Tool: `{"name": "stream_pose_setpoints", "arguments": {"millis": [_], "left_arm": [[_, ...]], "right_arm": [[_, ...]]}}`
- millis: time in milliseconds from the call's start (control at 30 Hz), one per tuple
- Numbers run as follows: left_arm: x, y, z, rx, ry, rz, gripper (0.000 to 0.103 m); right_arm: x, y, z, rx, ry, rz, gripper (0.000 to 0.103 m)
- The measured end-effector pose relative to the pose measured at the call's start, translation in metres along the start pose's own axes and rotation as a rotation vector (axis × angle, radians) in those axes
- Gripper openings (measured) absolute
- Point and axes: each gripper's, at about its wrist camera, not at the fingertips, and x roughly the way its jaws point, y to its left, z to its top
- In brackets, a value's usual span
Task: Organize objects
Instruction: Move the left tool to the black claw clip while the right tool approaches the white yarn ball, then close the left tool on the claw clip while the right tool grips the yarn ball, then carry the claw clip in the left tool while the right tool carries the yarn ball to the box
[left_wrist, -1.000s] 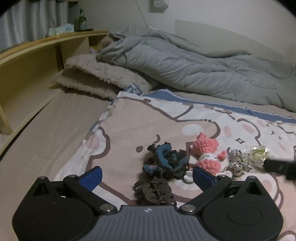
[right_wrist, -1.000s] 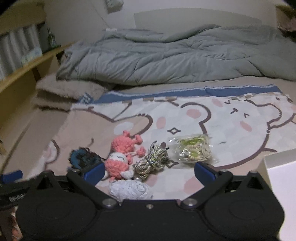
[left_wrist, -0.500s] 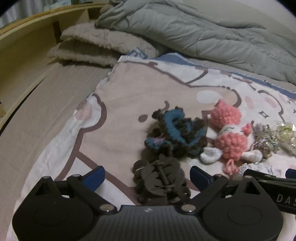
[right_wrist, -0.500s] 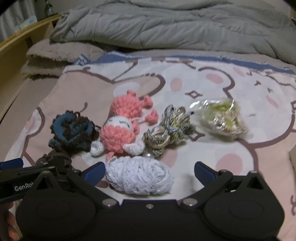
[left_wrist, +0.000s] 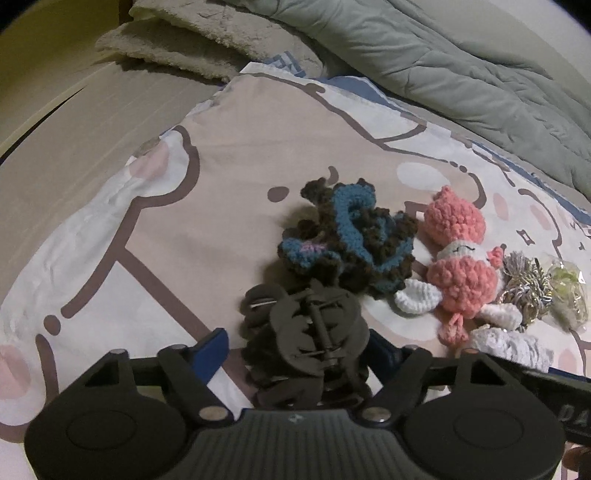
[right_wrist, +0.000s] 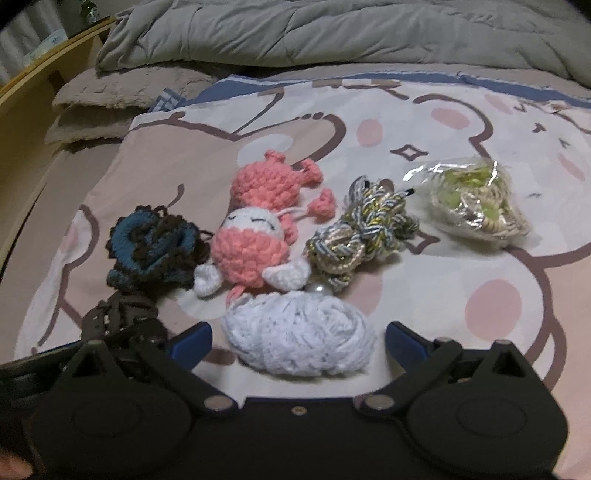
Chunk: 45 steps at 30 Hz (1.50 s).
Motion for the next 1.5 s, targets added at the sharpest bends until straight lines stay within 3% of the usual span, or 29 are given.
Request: {"name": "stream_pose_setpoints", "arguments": {"millis": [100,233,300,400,667,1133,1500], "left_arm": [[-0.001,-0.002,0.000,-0.002,0.003,-0.019,0.066],[-0.003,0.000,0.001,-0.017,0.007,-0.021,0.066],[-0.005,0.000,0.001,-0.020,0.010,-0.016,0.065],[-0.011,0.002,0.003,-0.026,0.005,-0.012,0.065],[-0.052,0.002,0.007,-0.024,-0.057,-0.026,0.065],[-0.138,-0.010,0.001,0.072,-0.200,-0.037,0.065],[-0.181,-0.024,-0.015,0.113,-0.245,-0.065,0.065]], "right_arm": [[0.005,0.003,-0.001,-0.012,0.009,-0.031,0.099],[0.009,0.003,-0.002,-0.023,0.013,-0.049,0.090],[0.006,0.003,-0.001,-0.043,0.007,-0.021,0.078],[0.000,0.003,0.000,-0.063,0.006,-0.005,0.075],[-0.040,0.000,0.005,-0.104,-0.081,0.017,0.074],[-0.124,-0.016,0.007,-0.123,-0.247,0.015,0.074],[-0.181,-0.036,0.000,-0.105,-0.339,0.015,0.074]]}}
